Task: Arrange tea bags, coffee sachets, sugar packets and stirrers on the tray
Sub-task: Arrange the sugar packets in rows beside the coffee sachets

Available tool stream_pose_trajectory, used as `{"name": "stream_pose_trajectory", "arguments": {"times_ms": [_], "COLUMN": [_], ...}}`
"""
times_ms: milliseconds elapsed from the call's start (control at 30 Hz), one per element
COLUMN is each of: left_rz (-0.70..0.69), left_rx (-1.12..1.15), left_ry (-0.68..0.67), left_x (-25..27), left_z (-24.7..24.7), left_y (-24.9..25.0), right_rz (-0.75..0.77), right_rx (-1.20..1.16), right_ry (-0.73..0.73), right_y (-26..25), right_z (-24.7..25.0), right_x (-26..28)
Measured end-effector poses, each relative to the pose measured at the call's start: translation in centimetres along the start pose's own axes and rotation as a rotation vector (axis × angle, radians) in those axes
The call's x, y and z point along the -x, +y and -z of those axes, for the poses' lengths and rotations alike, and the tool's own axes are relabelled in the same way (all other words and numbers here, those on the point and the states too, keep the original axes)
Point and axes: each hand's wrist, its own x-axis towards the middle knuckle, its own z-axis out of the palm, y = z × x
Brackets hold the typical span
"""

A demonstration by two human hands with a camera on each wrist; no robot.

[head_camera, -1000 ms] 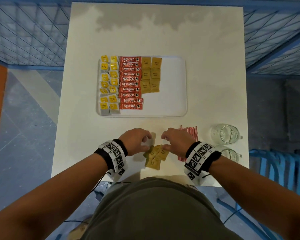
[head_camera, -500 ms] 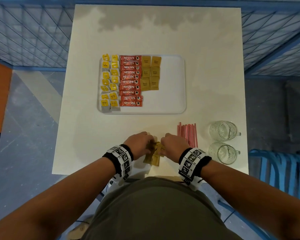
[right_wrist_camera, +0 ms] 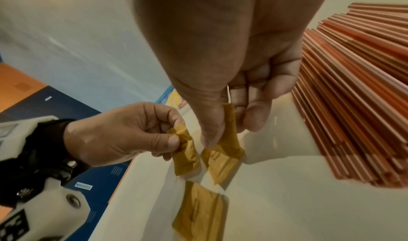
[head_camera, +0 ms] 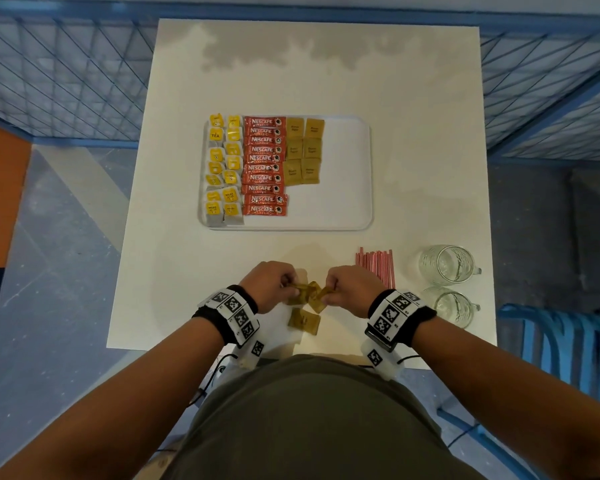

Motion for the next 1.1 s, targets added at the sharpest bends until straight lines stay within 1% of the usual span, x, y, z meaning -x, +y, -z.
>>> {"name": "stream_pose_trajectory", "arguments": {"times_ms": [133, 300, 433, 567, 900, 1100], "left_rz": [-0.015, -0.067, -0.076, -0.074, -0.098, -0.107], "left_rx": [0.056, 0.060, 0.101, 0.157, 0.133, 0.067], "left_ry": [0.055, 0.131, 0.188, 0.228, 0.228, 0.247], "left_x": [0.1, 0.2, 0.2, -0.2, -3.0, -5.9], "left_z": [1.3, 3.6, 5.5, 7.4, 11.3, 12.7], "left_y": [-0.1, 0.1, 0.5, 1.2, 1.6, 1.5], "right_rz": [0.032, 0.065, 0.146, 0.160, 0.187, 0.146], "right_rx": [-0.067, -0.177, -0.180, -0.182, -0.170, -0.141], "right_ry": [0.038, 0.099, 0.155, 0.218, 0.275, 0.311], "right_y": [-0.4, -1.6, -2.4, -3.0, -3.9, -3.7], "right_z": [1.1, 3.1, 4.7, 6.4, 10.7, 12.1], "right_x": [-0.2, -0.9, -1.6, -2.6, -5.6, -8.6]}}
